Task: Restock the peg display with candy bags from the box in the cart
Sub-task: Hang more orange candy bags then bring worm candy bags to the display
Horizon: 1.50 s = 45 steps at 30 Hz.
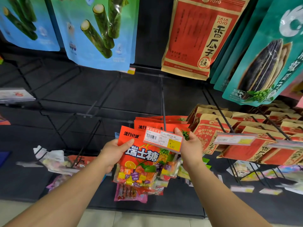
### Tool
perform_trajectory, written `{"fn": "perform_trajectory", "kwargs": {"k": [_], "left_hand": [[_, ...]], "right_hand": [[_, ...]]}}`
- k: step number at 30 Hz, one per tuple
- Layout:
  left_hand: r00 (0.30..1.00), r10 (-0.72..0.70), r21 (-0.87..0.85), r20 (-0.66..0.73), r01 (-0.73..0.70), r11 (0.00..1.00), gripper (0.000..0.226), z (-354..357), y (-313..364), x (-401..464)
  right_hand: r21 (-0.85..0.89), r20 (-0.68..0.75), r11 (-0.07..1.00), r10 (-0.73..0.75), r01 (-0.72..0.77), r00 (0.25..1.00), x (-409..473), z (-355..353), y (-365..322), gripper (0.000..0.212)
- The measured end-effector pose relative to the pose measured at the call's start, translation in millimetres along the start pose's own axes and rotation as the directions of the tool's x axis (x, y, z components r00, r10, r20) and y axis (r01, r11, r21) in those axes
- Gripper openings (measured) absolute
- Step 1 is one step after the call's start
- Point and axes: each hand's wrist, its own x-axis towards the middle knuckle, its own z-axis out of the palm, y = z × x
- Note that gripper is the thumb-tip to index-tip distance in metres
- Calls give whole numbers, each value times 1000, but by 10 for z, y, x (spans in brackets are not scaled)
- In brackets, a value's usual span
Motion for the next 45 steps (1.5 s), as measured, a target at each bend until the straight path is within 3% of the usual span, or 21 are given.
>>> {"fn": "perform_trajectory", "kwargs": {"k": [3,6,7,9,11,13,15,18,20,24,27,39,45], "left_hand": [[1000,-1,-16,-26,1,1000,25,-88,-138,-30],[999,-37,0,27,37,999,26,-172,-234,-96],[998,-42,1,49,42,999,27,-173,-242,-118],[995,-41,-14,92,42,999,36,-125,-208,-162],[990,-39,-22,134,42,999,48,-29,-155,-180],[990,-31,-39,134,36,999,34,88,-98,-195],[994,-15,-81,110,24,996,23,182,-37,-206],[990,28,-127,136,-11,992,40,262,71,-216],[985,37,-154,166,-11,988,44,290,152,-212],[987,33,-182,155,-4,983,20,342,264,-214],[992,2,-163,128,19,986,22,365,276,-192],[997,-49,-85,56,53,995,33,448,313,-188],[997,-68,-48,25,69,996,36,451,293,-188]], "right_hand": [[-74,-160,997,-7,-5,987,-7,0,81,45],[-91,-378,996,-22,-13,925,-118,-125,97,37],[-68,-341,998,-17,-7,940,-173,-174,114,33],[9,-45,999,33,-33,998,-266,-231,195,30],[25,266,983,168,-180,949,-352,-225,251,39],[17,383,967,229,-255,895,-395,-178,257,52],[55,373,969,204,-241,905,-399,-135,177,37],[70,318,978,167,-198,933,-357,-142,-4,14],[70,314,981,151,-182,937,-322,-162,-86,14],[19,292,986,155,-168,944,-275,-146,-154,15],[4,266,985,165,-172,950,-240,-115,-145,9],[-22,204,991,137,-136,969,-182,-113,-110,13],[-107,111,979,184,-172,977,-159,-77,-128,36]]}}
